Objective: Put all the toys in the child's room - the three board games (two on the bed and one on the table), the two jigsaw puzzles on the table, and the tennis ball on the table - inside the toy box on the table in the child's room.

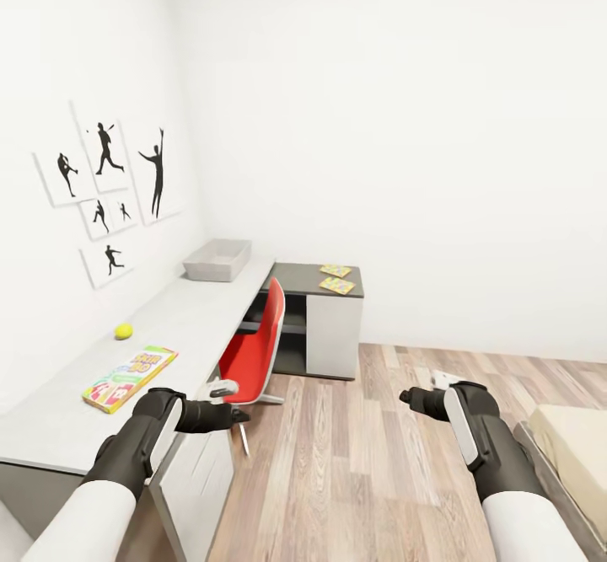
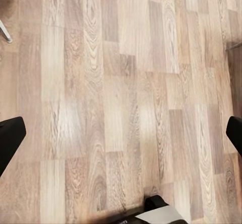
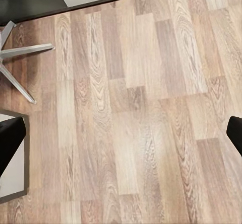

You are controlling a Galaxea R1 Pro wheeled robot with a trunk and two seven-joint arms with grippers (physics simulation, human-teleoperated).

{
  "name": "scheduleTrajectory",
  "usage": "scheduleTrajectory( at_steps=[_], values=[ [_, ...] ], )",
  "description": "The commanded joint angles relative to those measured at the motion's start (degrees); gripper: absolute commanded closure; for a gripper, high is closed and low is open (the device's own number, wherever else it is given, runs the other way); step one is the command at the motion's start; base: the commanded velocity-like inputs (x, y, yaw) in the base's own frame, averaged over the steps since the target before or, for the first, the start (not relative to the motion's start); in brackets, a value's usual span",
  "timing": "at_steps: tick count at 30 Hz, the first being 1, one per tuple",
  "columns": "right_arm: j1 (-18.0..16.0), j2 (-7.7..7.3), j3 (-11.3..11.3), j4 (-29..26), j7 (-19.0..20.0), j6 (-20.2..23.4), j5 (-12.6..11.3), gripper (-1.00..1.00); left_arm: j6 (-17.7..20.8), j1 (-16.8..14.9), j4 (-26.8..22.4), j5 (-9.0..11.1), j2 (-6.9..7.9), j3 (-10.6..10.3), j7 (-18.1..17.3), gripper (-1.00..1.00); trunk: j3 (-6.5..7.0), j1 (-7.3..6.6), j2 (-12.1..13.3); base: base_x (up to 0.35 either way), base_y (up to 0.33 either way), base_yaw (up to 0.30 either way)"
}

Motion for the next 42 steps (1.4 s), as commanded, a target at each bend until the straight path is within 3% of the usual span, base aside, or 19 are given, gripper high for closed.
scheduleTrajectory(
  at_steps=[1, 9, 21, 42],
  values=[
    [-0.05, -0.01, 0.02, -0.05, -0.57, -0.01, -0.61, -1.00, 0.35, -0.04, -0.05, 0.02, -0.01, 0.10, -0.16, -1.00, 0.07, -0.20, 0.32, 0.000, 0.000, -0.110],
    [-0.05, 0.00, 0.00, 0.09, -0.50, -1.32, -0.65, -1.00, 0.35, -0.07, -0.05, -0.03, -0.02, 0.05, -0.15, -1.00, 1.51, -1.96, 3.53, 0.000, 0.000, -0.217],
    [-0.05, 0.00, 0.12, 0.31, -0.47, -1.89, -0.58, -1.00, 0.02, 0.00, -0.05, 0.02, -0.14, -0.15, -0.17, -1.00, 1.51, -1.96, 3.53, 0.026, -0.005, -0.168],
    [-0.13, 0.00, 0.53, 0.30, -0.54, -2.75, -0.56, -1.00, -0.41, 0.00, -0.05, -0.07, -0.32, -0.50, -0.08, -1.00, 1.68, -1.96, 3.53, 0.250, -0.186, 0.000]
  ],
)
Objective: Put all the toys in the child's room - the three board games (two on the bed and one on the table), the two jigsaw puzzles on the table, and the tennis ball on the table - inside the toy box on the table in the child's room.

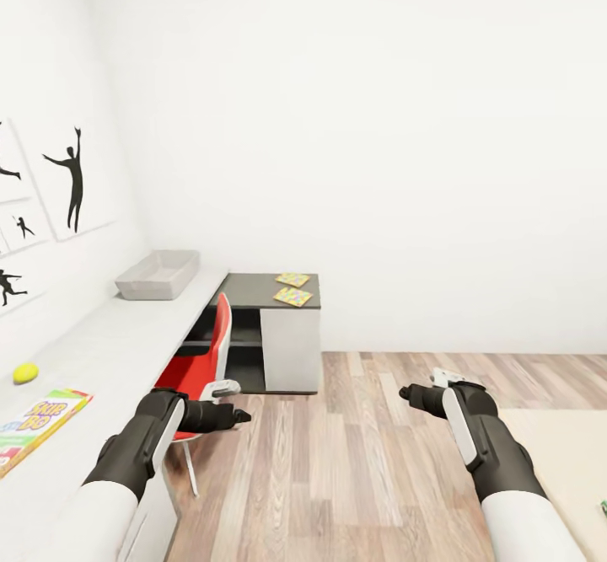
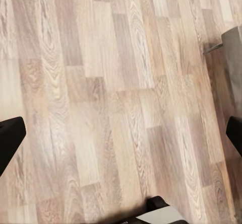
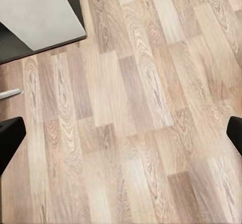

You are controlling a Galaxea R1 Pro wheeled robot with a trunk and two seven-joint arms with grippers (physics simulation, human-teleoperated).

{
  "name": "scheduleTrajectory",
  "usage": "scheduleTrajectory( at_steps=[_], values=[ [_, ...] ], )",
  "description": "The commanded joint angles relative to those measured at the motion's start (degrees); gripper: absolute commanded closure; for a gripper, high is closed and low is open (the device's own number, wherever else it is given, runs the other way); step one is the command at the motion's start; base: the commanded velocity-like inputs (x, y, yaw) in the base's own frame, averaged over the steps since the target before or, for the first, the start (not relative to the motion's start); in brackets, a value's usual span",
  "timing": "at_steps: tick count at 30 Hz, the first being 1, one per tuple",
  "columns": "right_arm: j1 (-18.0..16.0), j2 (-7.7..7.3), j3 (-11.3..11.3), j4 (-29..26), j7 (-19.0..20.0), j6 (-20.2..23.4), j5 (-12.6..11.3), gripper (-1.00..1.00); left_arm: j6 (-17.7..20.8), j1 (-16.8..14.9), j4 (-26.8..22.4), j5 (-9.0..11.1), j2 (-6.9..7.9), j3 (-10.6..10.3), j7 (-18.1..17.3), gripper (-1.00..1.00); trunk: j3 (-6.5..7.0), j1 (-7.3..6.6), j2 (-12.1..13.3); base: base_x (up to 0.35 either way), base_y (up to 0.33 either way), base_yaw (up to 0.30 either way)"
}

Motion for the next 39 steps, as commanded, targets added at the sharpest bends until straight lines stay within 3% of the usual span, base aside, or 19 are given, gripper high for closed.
scheduleTrajectory(
  at_steps=[1, 9, 21, 39],
  values=[
    [-0.05, -0.02, 0.34, -0.02, -0.57, 0.19, -0.61, -1.00, 0.36, -0.06, -0.05, 0.01, 0.01, 0.18, -0.17, -1.00, -0.12, 0.06, -0.11, 0.266, -0.224, 0.123],
    [-0.05, -0.02, 2.03, 0.03, -0.65, 0.07, -0.61, -1.00, 0.35, -0.06, -0.05, 0.01, 0.10, 0.40, -0.18, -1.00, -0.11, 0.06, -0.11, 0.266, -0.225, 0.227],
    [-0.05, -0.02, 2.36, 0.17, -0.65, -0.42, -0.61, -1.00, 0.28, -0.06, -0.05, 0.01, 0.11, 0.41, -0.14, -1.00, -0.11, 0.06, -0.11, 0.266, -0.225, 0.279],
    [-0.05, -0.02, 2.44, 0.18, -0.58, -1.91, -0.61, -1.00, 0.26, -0.06, -0.05, 0.01, 0.11, 0.38, -0.13, -1.00, -0.11, 0.06, -0.11, 0.271, -0.174, 0.031]
  ],
)
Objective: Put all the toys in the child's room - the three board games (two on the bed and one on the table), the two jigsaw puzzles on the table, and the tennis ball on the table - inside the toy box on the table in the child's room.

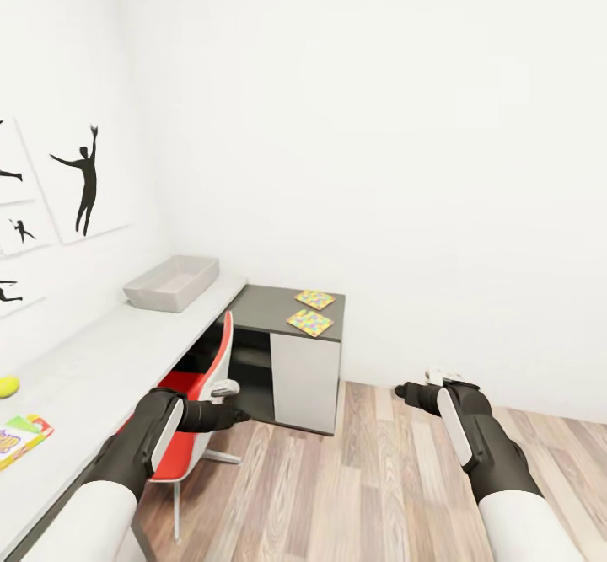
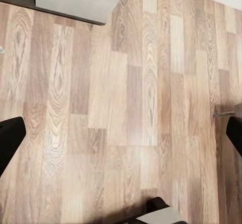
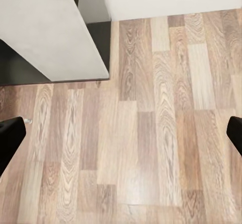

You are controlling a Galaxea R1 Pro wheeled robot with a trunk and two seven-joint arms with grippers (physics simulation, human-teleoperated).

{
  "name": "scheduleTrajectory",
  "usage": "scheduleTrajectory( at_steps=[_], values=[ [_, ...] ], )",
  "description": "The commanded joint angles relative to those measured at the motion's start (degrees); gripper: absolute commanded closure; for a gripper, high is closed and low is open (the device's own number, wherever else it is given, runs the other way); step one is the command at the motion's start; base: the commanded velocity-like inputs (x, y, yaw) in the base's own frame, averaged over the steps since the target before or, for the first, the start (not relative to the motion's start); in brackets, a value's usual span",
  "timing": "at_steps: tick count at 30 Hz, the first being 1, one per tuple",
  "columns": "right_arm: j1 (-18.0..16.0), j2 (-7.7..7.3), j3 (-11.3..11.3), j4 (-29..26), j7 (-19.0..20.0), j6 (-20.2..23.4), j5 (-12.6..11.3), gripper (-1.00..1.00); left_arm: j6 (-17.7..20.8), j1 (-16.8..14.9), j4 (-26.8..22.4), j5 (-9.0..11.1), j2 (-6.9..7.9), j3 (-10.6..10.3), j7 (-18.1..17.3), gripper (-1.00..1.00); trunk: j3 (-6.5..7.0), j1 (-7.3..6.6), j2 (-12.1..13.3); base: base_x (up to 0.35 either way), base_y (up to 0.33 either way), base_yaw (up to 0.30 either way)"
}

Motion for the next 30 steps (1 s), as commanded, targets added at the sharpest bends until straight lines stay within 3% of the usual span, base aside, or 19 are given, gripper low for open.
scheduleTrajectory(
  at_steps=[1, 7, 17, 30],
  values=[
    [-0.05, -0.01, 0.04, -0.07, -0.57, 0.20, -0.62, -1.00, 0.35, -0.06, -0.04, 0.01, -0.02, 0.11, -0.17, -1.00, -0.13, 0.06, -0.11, 0.284, -0.124, 0.000],
    [-0.08, 0.04, 0.11, -0.04, -0.57, 0.13, -0.57, -1.00, 0.35, -0.06, -0.04, 0.01, -0.02, 0.14, -0.17, -1.00, -0.13, 0.06, -0.11, 0.286, -0.120, 0.067],
    [-0.13, 0.07, 0.26, -0.02, -0.57, 0.11, -0.53, -1.00, 0.42, -0.06, -0.04, 0.01, -0.02, 0.22, -0.23, -1.00, -0.13, 0.06, -0.11, 0.287, 0.046, 0.261],
    [-0.14, 0.07, 2.06, -0.02, -0.69, -0.12, -0.44, -1.00, 0.35, -0.06, -0.04, 0.01, -0.02, 0.15, -0.19, -1.00, -0.16, 0.06, -0.11, 0.287, -0.015, 0.231]
  ],
)
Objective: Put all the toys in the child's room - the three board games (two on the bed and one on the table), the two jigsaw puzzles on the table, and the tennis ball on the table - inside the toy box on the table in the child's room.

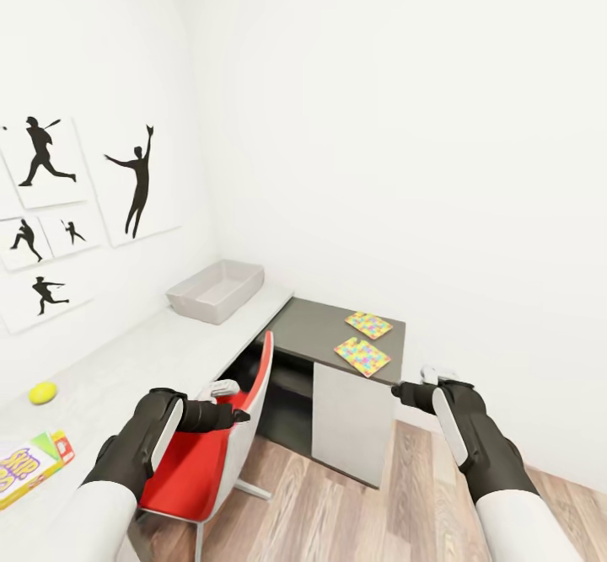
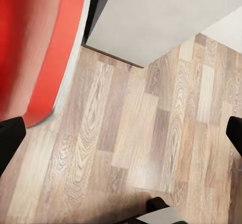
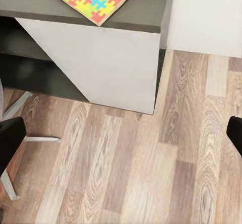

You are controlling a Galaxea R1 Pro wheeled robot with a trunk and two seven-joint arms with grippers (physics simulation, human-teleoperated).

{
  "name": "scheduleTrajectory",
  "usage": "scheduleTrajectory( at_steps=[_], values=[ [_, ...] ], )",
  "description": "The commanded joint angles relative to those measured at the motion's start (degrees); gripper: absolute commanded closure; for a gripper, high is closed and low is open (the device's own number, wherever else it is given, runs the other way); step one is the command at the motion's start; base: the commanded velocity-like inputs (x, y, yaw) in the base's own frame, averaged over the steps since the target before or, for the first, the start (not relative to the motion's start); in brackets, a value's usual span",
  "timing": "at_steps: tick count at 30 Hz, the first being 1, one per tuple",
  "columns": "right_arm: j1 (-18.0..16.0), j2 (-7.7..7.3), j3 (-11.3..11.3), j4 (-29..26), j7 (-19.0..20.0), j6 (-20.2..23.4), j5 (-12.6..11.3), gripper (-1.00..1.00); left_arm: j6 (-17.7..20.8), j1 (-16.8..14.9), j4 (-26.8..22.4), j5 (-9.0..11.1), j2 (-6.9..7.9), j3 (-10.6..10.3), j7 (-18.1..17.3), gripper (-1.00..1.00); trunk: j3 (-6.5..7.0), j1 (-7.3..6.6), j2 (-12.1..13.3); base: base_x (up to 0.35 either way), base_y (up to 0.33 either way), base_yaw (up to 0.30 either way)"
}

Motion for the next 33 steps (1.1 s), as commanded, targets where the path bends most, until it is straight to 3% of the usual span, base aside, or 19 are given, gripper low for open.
scheduleTrajectory(
  at_steps=[1, 8, 20, 29, 33],
  values=[
    [-0.08, -0.02, 0.08, -0.06, -0.57, 0.11, -0.53, -1.00, 0.34, -0.06, -0.03, 0.01, -0.02, 0.10, -0.17, -1.00, -0.13, 0.06, -0.11, 0.287, -0.096, 0.039],
    [-0.13, -0.02, 0.13, 0.01, -0.51, -1.61, -0.57, -1.00, 0.34, -0.06, -0.03, 0.01, -0.02, 0.16, -0.20, -1.00, -0.13, 0.06, -0.11, 0.243, -0.082, 0.010],
    [-0.14, -0.02, 0.20, -0.14, -0.53, -1.48, -0.79, -1.00, 0.34, -0.06, -0.03, 0.01, -0.02, 0.19, -0.21, -1.00, -0.13, 0.06, -0.11, 0.031, -0.009, 0.005],
    [-0.16, 0.03, 0.22, -0.09, -0.54, -1.34, -0.80, -1.00, 0.34, -0.06, -0.03, 0.01, -0.02, 0.13, -0.17, -1.00, -0.28, 0.06, -0.11, 0.001, 0.000, 0.191],
    [-0.17, 0.99, 0.22, -0.07, -0.71, -1.37, -0.40, -1.00, 0.34, -0.06, -0.03, 0.01, -0.02, 0.12, -0.17, -1.00, -0.53, 0.06, -0.11, 0.046, 0.000, 0.181]
  ],
)
